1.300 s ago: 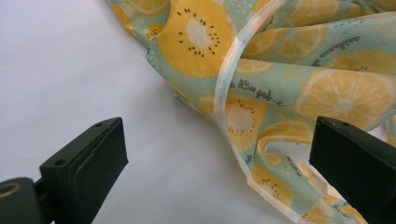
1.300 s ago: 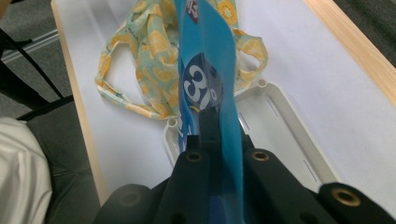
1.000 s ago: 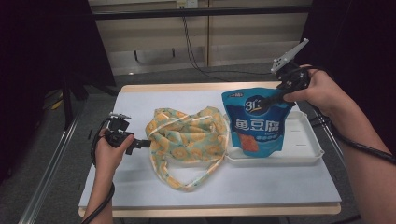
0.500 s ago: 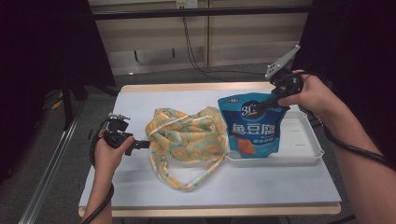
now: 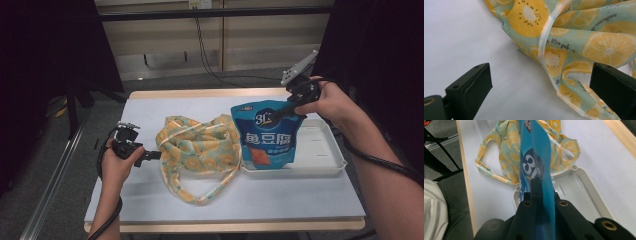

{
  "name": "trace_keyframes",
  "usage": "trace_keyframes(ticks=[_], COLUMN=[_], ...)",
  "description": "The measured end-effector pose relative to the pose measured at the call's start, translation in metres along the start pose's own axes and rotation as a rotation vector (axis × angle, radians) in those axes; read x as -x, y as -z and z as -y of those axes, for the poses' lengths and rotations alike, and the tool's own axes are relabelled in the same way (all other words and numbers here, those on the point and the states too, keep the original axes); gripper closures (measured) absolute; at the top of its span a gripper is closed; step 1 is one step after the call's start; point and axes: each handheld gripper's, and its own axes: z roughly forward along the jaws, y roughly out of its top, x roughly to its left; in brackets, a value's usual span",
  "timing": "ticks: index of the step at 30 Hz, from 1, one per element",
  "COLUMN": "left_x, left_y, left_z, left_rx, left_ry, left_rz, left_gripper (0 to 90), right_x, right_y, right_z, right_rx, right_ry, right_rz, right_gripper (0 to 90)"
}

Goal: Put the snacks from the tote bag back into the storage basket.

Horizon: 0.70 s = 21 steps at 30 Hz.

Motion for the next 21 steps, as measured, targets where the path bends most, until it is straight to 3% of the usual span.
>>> trace_keyframes(ticks=[1, 13, 20, 21], left_x=[0.000, 0.001, 0.001, 0.000], left_y=[0.001, 0.001, 0.000, 0.001], left_z=[0.000, -0.001, -0.001, -0.002], left_rx=[-0.005, 0.010, 0.011, -0.009], left_ry=[-0.006, -0.002, 0.005, -0.014], left_rz=[0.002, -0.005, -0.006, -0.001], left_gripper=[3.8, 3.9, 3.9, 3.9], right_x=[0.000, 0.004, 0.005, 0.006], right_y=[0.001, 0.004, 0.006, 0.006], right_z=[0.001, 0.013, 0.018, 0.019], right_rx=[-0.007, -0.015, -0.024, -0.026], right_ry=[-0.015, 0.007, -0.018, -0.018], right_rz=[0.005, 0.014, 0.022, 0.015], right_gripper=[90.0, 90.0, 90.0, 89.9])
